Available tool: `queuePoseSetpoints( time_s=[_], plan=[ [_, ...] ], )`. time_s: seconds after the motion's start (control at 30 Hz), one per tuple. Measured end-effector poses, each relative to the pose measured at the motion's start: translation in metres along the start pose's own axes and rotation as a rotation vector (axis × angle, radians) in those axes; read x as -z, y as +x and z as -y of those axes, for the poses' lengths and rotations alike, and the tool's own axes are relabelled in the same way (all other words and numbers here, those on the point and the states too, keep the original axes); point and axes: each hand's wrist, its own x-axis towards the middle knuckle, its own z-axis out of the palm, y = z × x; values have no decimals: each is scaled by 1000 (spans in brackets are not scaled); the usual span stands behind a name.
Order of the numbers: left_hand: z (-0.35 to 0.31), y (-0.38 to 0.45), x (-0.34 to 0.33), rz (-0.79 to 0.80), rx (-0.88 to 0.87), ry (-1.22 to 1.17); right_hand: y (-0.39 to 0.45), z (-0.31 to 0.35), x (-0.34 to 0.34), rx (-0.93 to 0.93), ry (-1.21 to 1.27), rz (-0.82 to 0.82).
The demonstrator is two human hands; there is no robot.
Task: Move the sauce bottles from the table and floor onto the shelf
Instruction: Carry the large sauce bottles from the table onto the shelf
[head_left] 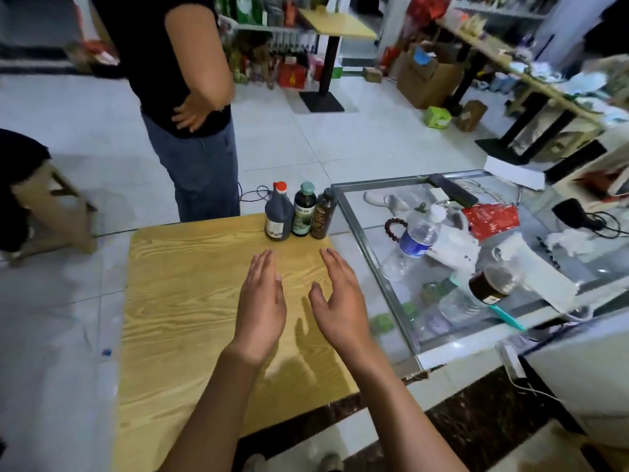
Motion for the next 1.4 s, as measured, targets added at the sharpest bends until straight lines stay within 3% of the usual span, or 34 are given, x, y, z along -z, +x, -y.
queuePoseSetpoints(
  time_s=[0.1, 0.23, 0.4, 0.57, 0.7, 0.77, 0.87, 1.03, 1.2, 1.4],
  plan=[
    [10, 37, -5, -46, 160, -120, 35, -8, -11, -59, 79, 1],
    [26, 99, -19, 9, 307, -186, 99, -23, -30, -268, 404, -46],
    [45, 179, -39, -11, 468, -177, 199, -49, -65, -344, 522, -28],
    [65, 252, -65, -2, 407, -52, 273, -69, -78, -319, 422, -56],
    [75, 286, -75, -39, 342, -72, 309, -79, -94, -326, 208, 165],
    [83, 300, -78, 38, 312, -46, 318, -79, -101, -296, 41, 261],
    [92, 315, -81, 178, 241, 4, 329, -83, -103, -274, -125, 253],
    [99, 335, -74, 307, 38, 199, 343, -98, -98, -285, -139, 272],
    [102, 312, -78, 163, 67, 216, 334, -98, -91, -162, -250, 362],
    [99, 288, -84, -90, 219, 97, 308, -96, -102, -20, -223, 321]
  ],
)
